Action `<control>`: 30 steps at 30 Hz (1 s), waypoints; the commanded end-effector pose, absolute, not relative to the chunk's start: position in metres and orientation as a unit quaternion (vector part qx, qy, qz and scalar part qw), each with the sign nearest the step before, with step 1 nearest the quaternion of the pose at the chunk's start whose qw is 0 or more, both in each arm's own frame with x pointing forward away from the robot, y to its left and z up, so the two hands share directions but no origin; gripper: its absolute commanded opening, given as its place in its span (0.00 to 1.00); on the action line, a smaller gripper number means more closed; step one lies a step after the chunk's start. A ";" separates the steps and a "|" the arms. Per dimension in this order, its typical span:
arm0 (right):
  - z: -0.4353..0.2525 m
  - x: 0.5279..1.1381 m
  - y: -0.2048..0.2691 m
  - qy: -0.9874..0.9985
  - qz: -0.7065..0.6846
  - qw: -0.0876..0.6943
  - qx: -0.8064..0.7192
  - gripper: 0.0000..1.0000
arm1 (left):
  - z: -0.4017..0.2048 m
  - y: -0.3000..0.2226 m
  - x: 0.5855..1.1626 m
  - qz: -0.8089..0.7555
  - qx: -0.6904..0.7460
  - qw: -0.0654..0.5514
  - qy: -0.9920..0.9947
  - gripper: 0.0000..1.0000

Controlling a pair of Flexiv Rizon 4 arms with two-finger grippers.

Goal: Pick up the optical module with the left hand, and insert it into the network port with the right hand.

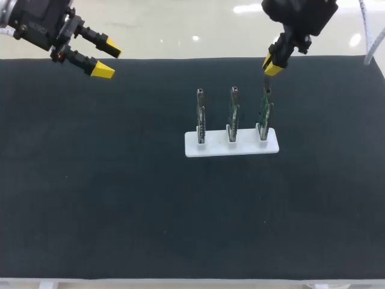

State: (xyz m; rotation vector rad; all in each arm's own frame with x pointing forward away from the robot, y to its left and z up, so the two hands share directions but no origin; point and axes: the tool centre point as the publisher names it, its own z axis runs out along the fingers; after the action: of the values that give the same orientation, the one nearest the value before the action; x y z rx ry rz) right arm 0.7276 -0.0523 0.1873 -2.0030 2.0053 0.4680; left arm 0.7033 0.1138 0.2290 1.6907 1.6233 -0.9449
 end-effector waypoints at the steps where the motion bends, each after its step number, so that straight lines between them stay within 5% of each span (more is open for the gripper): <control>1: 0.188 0.723 -0.054 0.692 0.161 0.137 -0.690 0.00 | 0.229 0.113 0.704 -0.356 0.638 0.301 0.613 1.00; 30: 0.178 0.727 -0.059 0.687 0.169 0.149 -0.691 0.00 | 0.229 0.113 0.704 -0.356 0.638 0.301 0.613 1.00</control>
State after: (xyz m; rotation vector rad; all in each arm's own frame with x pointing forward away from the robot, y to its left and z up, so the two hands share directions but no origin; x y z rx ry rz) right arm 0.7264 -0.0576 0.1794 -1.9870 1.9773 0.4844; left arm 0.7033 0.1138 0.2290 1.6907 1.6233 -0.9449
